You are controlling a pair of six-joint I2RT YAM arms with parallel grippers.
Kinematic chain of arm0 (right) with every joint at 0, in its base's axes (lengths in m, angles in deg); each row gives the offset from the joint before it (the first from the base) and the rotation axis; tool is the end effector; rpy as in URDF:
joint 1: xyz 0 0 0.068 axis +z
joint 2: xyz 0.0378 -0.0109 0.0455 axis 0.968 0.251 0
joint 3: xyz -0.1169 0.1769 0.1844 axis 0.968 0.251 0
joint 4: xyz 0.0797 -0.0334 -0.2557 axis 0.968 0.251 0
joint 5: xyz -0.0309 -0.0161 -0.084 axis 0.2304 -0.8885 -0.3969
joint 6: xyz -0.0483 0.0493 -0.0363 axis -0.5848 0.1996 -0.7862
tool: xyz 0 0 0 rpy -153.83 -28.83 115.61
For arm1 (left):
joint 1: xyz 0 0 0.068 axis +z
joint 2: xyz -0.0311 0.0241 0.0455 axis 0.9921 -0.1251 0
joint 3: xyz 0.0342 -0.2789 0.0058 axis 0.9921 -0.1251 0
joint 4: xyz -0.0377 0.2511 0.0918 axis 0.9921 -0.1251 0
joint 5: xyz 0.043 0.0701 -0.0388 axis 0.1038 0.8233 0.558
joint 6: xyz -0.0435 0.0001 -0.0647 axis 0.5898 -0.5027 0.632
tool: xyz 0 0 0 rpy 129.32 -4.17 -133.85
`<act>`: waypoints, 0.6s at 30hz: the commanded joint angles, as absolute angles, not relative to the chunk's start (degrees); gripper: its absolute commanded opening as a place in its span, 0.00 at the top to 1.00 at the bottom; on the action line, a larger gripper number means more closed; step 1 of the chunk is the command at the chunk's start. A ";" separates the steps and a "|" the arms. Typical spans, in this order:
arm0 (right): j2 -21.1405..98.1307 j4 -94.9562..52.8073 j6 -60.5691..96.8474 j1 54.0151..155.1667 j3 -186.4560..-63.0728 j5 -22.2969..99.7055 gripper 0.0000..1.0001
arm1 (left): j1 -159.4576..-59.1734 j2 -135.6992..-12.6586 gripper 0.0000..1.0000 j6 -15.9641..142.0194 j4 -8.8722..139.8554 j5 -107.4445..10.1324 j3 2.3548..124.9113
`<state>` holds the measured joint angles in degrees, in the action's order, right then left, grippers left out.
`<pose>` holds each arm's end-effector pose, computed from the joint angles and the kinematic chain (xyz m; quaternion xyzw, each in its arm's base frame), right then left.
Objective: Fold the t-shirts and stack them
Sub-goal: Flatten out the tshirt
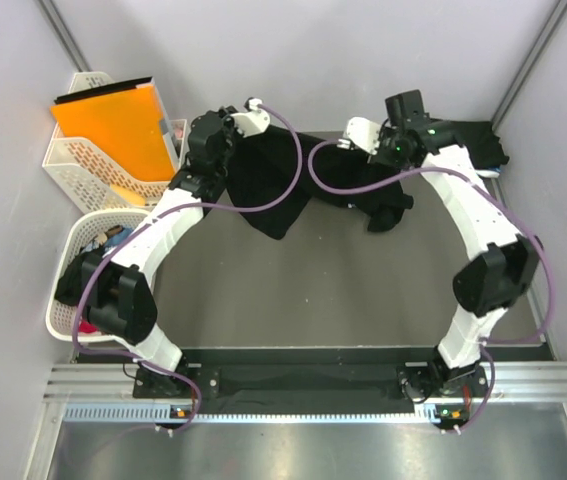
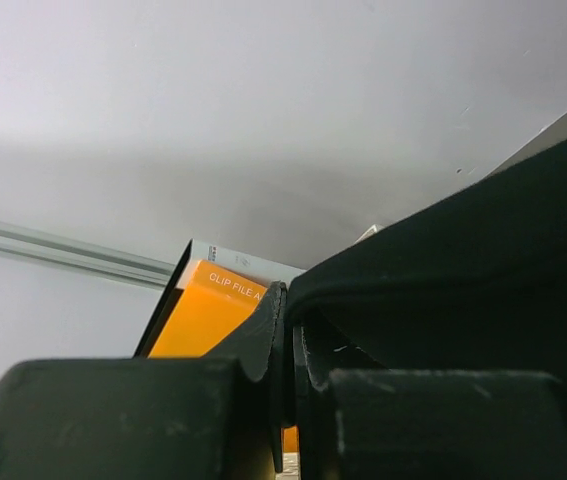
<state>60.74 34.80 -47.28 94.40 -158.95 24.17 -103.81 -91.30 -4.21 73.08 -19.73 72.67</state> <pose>0.3986 0.1282 0.3596 -0.5713 0.7441 -0.1690 0.3021 0.4091 -0.1319 0.3907 0.3394 0.6310 0.3270 0.6162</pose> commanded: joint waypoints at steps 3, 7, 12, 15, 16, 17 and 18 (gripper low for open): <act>52.25 10.80 -61.97 92.78 -152.15 11.21 1.00 | -103.47 -90.88 1.00 -3.57 77.19 -18.69 73.47; 53.12 -2.94 -65.05 92.25 -149.24 11.02 1.00 | -103.47 -90.18 1.00 -3.48 77.19 -18.77 72.85; 57.34 -6.02 -62.68 94.53 -145.65 17.25 1.00 | -103.47 -88.69 1.00 -3.83 77.27 -18.95 71.10; 60.24 -11.90 -62.77 95.59 -140.55 20.60 1.00 | -103.38 -88.07 1.00 -3.48 76.66 -19.04 70.66; 61.38 -12.96 -62.25 95.76 -139.93 21.82 1.00 | -103.47 -87.90 1.00 -3.40 76.40 -19.04 70.65; 63.83 -14.62 -61.80 96.03 -139.75 22.36 1.00 | -103.47 -87.72 1.00 -3.31 75.79 -19.04 70.65; 65.15 -15.68 -61.02 96.03 -139.92 22.71 0.99 | -103.47 -87.11 1.00 -3.31 75.52 -19.21 70.39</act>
